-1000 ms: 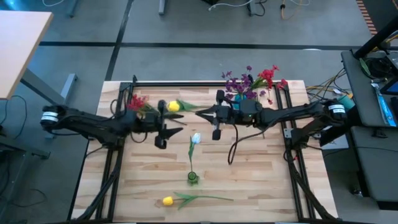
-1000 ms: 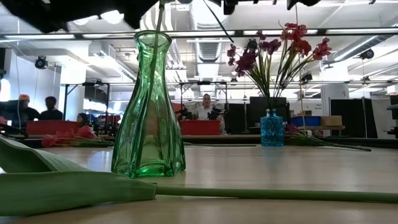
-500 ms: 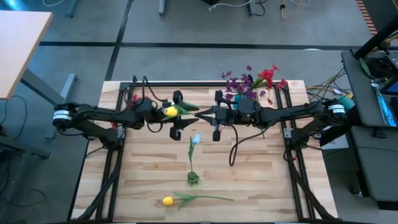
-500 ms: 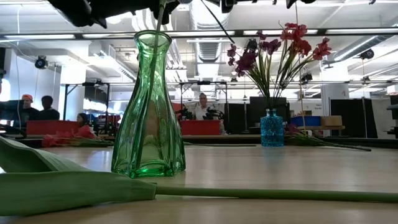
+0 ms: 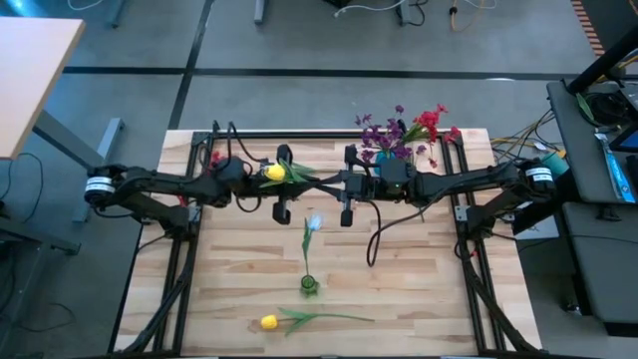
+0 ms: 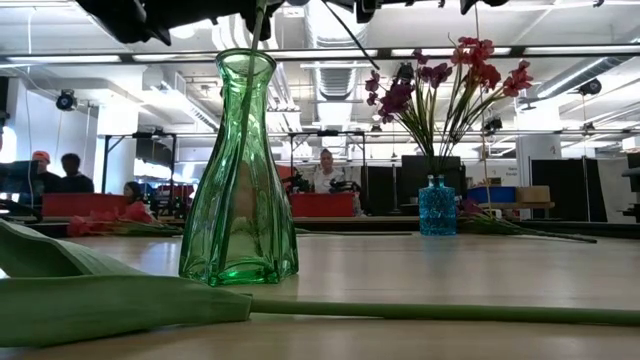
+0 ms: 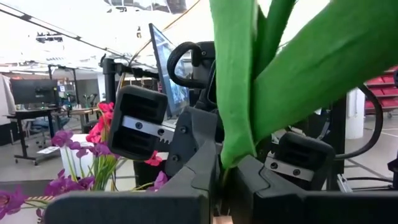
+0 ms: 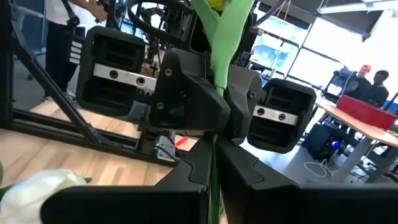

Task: Sort flowers into vase by color
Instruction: Put the top yellow flower into the green vase

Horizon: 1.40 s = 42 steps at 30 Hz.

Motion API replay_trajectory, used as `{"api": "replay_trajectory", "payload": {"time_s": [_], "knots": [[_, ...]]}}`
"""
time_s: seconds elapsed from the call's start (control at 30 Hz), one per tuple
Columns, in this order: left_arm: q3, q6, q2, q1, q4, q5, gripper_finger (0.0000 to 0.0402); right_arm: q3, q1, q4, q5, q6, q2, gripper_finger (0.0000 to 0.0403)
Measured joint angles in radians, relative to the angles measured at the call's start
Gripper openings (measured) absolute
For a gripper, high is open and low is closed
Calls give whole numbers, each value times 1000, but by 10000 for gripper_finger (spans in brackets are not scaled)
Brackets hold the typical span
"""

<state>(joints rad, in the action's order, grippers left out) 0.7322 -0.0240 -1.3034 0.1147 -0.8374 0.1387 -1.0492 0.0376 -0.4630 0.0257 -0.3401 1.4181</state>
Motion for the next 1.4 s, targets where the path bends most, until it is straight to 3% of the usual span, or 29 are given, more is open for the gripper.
{"api": "replay_trajectory", "payload": {"time_s": [0.13,0.3,0.5,0.67,0.97,1.17,1.4], "knots": [[0,1,6,2,3,0,1,-2,0,0,-1,25,0,27],[-1,7,13,4,7,1,1,-7,0,4,8,63,0,79],[9,-9,71,5,100,-2,1,-20,-1,31,139,71,-8,154],[114,-87,185,5,421,-91,1,-55,0,94,323,71,-10,198],[440,-9,318,-40,1136,-164,0,-146,-1,309,353,102,-10,221],[618,134,343,-168,1420,-218,0,-246,-27,509,350,122,-17,220],[646,232,324,-488,1439,-553,0,-420,-84,815,355,190,-23,219]]}}
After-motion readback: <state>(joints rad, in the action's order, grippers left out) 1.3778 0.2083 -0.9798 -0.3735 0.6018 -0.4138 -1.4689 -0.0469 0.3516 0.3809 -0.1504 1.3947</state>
